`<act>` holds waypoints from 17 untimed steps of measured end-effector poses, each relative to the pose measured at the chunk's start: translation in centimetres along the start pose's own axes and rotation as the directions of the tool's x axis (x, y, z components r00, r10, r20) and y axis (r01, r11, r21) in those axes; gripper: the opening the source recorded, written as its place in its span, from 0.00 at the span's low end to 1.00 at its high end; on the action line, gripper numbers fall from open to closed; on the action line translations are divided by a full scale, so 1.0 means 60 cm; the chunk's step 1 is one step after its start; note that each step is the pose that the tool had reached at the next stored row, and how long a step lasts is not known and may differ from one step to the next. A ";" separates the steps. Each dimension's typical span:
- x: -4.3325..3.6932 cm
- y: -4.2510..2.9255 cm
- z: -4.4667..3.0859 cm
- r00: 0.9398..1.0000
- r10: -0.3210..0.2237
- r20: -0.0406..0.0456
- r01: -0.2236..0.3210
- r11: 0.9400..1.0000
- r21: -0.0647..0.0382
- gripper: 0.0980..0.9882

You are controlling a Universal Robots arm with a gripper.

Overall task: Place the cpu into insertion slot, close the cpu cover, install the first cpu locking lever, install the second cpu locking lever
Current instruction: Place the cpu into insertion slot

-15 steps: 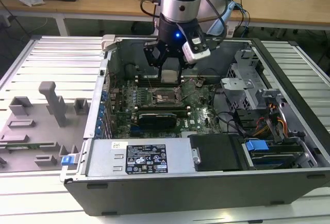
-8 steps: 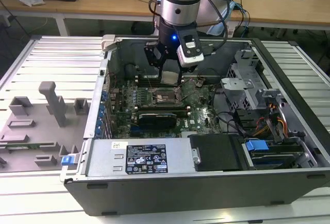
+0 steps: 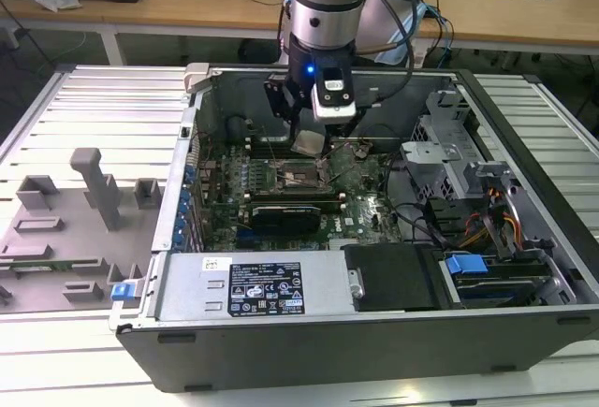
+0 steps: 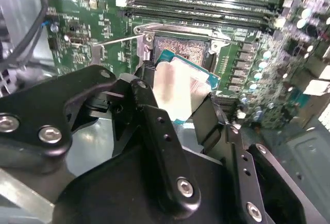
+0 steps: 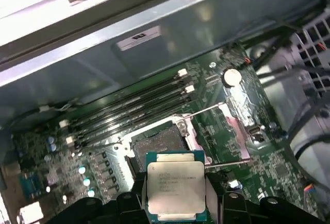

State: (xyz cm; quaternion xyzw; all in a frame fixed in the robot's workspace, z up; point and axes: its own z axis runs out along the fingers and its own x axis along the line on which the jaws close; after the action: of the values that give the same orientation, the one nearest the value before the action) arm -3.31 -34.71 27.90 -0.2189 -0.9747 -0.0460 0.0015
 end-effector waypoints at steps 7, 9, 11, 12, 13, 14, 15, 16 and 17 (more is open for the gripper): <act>0.000 0.000 0.005 0.975 0.223 0.019 -0.223 0.975 -0.007 0.50; 0.000 -0.001 0.007 0.960 0.278 0.024 -0.278 0.960 -0.010 0.50; 0.000 -0.001 0.008 0.947 0.321 0.028 -0.321 0.947 -0.012 0.50; 0.000 -0.001 0.009 0.941 0.338 0.029 -0.338 0.941 -0.013 0.50; 0.000 -0.001 0.009 0.935 0.354 0.030 -0.353 0.935 -0.014 0.50; 0.000 -0.001 0.010 0.924 0.381 0.032 -0.381 0.924 -0.016 0.50; 0.000 -0.001 0.010 0.912 0.408 0.035 -0.408 0.913 -0.017 0.50; 0.000 -0.001 0.011 0.897 0.440 0.037 -0.440 0.898 -0.019 0.50; 0.000 -0.001 0.012 0.889 0.457 0.038 -0.456 0.890 -0.020 0.50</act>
State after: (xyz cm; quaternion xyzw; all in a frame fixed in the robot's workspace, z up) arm -3.31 -34.71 27.20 -0.4426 -0.8955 -0.0451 -0.0094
